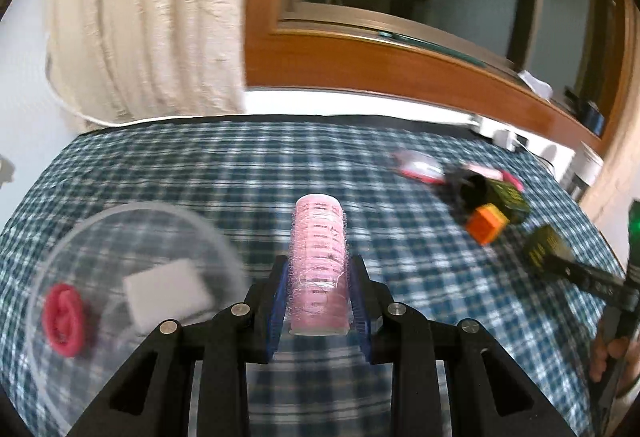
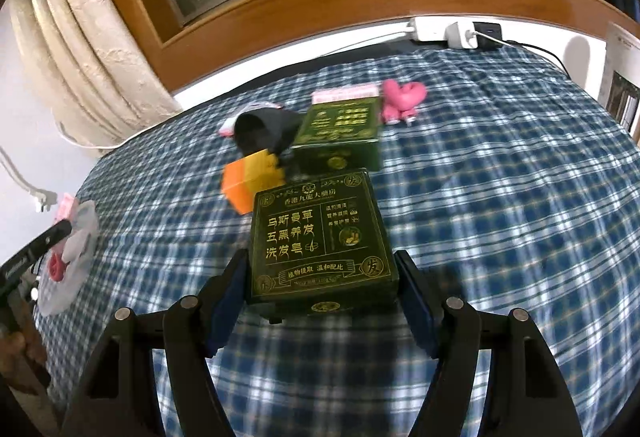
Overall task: Organize objects
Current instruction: 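Carry the box and roller into the clear bowl and release both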
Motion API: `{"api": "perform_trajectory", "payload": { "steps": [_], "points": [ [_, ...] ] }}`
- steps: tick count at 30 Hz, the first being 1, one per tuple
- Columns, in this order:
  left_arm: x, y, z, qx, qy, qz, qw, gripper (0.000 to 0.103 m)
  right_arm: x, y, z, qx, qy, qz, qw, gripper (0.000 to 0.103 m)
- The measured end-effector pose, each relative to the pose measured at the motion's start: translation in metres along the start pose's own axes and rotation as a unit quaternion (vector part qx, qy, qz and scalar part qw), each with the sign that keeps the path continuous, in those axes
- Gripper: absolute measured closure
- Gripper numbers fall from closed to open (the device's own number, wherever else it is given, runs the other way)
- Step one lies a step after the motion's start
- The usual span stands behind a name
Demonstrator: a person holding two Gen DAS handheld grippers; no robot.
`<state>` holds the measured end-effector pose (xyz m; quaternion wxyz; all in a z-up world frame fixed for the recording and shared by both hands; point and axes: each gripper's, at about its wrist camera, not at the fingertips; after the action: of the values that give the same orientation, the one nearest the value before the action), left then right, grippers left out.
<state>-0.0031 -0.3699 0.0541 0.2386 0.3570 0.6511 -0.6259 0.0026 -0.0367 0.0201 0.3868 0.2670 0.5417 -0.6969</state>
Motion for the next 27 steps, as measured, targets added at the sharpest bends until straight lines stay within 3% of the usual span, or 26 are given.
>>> {"api": "perform_trajectory", "payload": {
  "steps": [7, 14, 21, 27],
  "points": [
    [-0.002, -0.003, 0.051, -0.025, -0.034, -0.005, 0.9991, 0.072, 0.003, 0.010, 0.034, -0.015, -0.011, 0.000, 1.000, 0.032],
    [-0.001, -0.006, 0.097, -0.045, -0.056, 0.000, 0.9974, 0.072, 0.003, 0.007, 0.096, -0.064, -0.053, -0.001, 0.997, 0.032],
    [0.008, -0.012, 0.132, -0.066, -0.047, 0.018, 0.9966, 0.072, 0.005, 0.010, 0.167, -0.133, -0.106, 0.008, 0.985, 0.032],
    [0.010, -0.009, 0.143, -0.085, -0.021, 0.021, 0.9960, 0.072, 0.013, 0.020, 0.229, -0.194, -0.157, 0.029, 0.968, 0.032]
  ]
}}
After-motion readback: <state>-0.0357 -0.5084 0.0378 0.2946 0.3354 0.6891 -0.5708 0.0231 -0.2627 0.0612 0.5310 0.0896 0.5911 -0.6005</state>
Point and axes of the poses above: each gripper's, at about its wrist camera, not at the fingertips, and x roughly the way its jaws point, z to its left, y to its underside, and after that the axes turned 9 degrees about z, right-handed
